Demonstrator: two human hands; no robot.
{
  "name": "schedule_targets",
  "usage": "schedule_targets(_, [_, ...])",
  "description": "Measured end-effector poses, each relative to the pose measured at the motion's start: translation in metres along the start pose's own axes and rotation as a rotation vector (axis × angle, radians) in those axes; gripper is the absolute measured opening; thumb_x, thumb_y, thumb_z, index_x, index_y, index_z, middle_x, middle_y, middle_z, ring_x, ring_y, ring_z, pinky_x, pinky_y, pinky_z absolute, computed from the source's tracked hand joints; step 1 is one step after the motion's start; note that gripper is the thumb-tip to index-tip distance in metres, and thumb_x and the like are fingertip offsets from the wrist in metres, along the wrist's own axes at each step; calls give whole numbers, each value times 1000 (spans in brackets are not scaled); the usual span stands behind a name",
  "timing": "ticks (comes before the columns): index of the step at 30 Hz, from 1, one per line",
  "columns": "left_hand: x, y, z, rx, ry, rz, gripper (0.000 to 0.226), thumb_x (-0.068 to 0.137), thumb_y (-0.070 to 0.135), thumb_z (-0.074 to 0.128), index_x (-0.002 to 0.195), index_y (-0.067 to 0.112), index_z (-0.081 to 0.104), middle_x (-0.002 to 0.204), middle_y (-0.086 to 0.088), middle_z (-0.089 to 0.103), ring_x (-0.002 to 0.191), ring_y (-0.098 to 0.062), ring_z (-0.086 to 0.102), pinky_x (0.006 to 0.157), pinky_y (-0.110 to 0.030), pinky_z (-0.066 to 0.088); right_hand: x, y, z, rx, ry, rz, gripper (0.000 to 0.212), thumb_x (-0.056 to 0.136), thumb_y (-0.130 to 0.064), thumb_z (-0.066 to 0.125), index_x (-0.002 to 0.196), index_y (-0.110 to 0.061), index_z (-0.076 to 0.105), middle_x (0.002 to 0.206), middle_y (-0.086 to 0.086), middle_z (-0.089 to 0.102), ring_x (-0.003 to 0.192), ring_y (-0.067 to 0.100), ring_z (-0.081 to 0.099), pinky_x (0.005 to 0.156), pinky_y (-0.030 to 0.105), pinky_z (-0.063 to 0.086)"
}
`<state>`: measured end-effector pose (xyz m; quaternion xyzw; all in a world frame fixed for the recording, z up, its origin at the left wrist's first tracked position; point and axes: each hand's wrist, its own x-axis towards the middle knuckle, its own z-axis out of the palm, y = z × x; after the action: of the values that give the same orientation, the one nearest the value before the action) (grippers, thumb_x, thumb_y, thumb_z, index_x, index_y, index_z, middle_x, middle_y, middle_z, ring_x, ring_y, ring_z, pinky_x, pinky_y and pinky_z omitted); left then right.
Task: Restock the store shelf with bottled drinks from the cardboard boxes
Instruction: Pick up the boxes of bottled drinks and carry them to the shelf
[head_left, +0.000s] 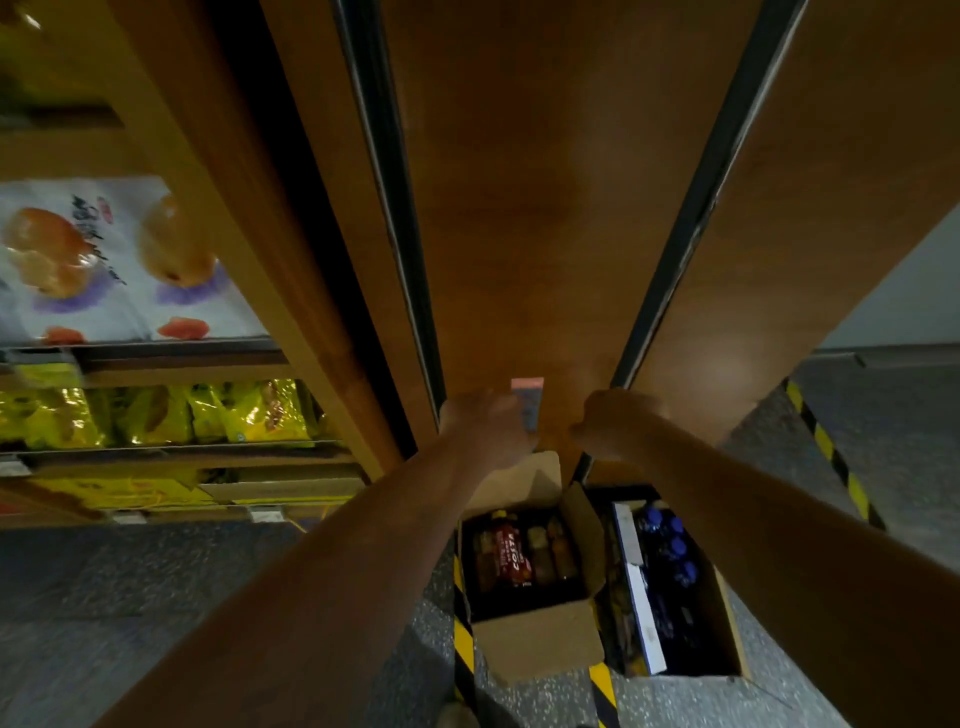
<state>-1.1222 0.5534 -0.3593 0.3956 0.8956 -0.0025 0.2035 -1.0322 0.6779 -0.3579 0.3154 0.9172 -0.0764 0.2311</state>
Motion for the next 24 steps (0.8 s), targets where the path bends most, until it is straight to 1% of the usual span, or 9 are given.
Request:
schedule_targets(2, [3,-5,23,33,-12,26,32,92,47,45,71,23,48,65,2,46,59,-18,49,54,-27,37,8,2,28,-8,-86,9,37,96,-37,39,121,-14,54,125,11,56,104,27,57,83,35,48])
schedule_targets(4, [12,-11,53,41,-49,3,29,93,48,45,82,21,48,73,1,49,66,-20,50,56,-28,37,18,4,60,-20,-152,10,43,97,-39,37,130,-16,51,131,11,54,106,27,56,85,34,47])
schedule_targets(8, [39,-29,128,46,-120,-28,31,94,48,41,97,18,50,78,0,44,79,-24,50,65,-33,37,49,10,124,-46,-220,8,43,97,-40,37,126,-11,51,116,12,58,102,30,56,78,37,41])
schedule_targets(12, [60,-45,217,21,-184,-150,34,93,49,43,99,18,56,97,-2,57,91,-27,58,66,-31,41,88,13,206,-31,-257,32,50,97,-32,34,140,-7,35,127,17,56,113,36,54,76,39,39])
schedule_targets(14, [68,-53,263,-28,-225,-205,32,92,44,46,108,18,54,98,-3,57,95,-28,59,70,-32,46,107,16,247,-7,-233,43,45,96,-33,35,134,-11,42,125,14,57,112,36,54,74,38,37])
schedule_targets(17, [78,-65,324,-124,-260,-365,51,89,42,52,131,18,38,124,-10,48,110,-32,52,76,-37,45,134,25,295,119,-103,66,41,93,-35,39,131,-20,35,115,12,58,106,38,56,72,42,39])
schedule_targets(20, [93,-74,373,-204,-308,-539,85,88,45,57,149,11,8,151,-18,20,124,-40,44,86,-44,48,165,36,337,132,-108,169,58,90,-33,50,139,-11,27,129,18,46,118,41,48,85,47,43])
schedule_targets(22, [104,-79,398,-298,-302,-625,97,89,43,58,150,7,-8,157,-19,6,129,-41,41,93,-45,45,182,45,362,181,-139,257,69,88,-29,58,141,-4,22,137,20,39,124,42,43,92,48,42])
schedule_targets(24, [115,-83,414,-454,-248,-699,98,89,40,59,150,6,-10,156,-18,17,130,-39,42,97,-46,43,194,50,383,261,-153,317,71,89,-26,57,143,-1,18,140,21,38,123,43,44,94,49,41])
